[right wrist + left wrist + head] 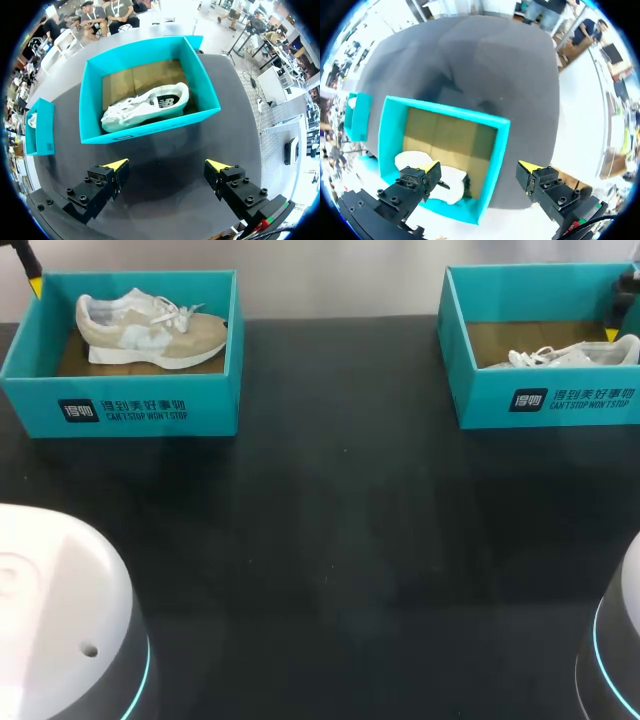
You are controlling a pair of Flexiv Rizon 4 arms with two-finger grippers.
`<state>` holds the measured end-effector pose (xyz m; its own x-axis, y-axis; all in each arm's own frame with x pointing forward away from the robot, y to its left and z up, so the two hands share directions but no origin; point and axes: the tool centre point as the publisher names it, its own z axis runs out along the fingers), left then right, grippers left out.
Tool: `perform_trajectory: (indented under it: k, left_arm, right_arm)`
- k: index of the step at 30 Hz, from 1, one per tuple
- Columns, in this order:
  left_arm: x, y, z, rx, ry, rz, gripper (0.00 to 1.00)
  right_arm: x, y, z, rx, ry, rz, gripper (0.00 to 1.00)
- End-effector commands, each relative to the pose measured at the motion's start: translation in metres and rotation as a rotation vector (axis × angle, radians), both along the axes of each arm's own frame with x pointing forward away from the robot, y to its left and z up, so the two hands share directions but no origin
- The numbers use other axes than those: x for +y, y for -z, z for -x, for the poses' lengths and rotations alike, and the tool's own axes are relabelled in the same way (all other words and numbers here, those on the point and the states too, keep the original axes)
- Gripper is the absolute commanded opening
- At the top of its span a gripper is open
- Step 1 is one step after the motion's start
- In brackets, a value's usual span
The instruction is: Take the shoe out of the shoebox, open the shoe tongue, remove and reinsert the insole, then place the shoe into the shoebox
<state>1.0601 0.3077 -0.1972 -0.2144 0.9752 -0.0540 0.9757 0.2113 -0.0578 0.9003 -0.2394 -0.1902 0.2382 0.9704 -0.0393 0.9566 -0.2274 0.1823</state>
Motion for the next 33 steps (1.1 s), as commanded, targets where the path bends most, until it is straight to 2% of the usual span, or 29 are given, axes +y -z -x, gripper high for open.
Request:
perform_trajectory:
  k: [1,9,22,24,29,33]
  left_arm:
    - [0.0,0.013,-0.037,0.015,0.077,-0.001,1.0]
    - [-0.003,0.032,-0.085,0.016,0.225,0.037,1.0]
    - [-0.003,0.032,-0.085,0.016,0.225,0.037,1.0]
    - [-0.007,0.035,-0.094,-0.023,0.256,0.026,1.0]
    - [-0.011,0.046,-0.112,-0.018,0.332,0.029,1.0]
    - [-0.019,0.063,-0.128,-0.011,0.356,0.0,1.0]
  right_arm:
    - [0.0,0.0,0.001,-0.001,0.001,0.0,1.0]
    - [0.0,0.0,0.001,-0.001,0.001,0.0,1.0]
    - [0.0,0.0,0.001,-0.001,0.001,0.0,1.0]
    - [0.0,0.0,0.001,-0.001,0.001,0.0,1.0]
    - [0.0,0.0,0.001,-0.001,0.001,0.0,1.0]
    - [0.0,0.0,0.001,-0.001,0.001,0.0,1.0]
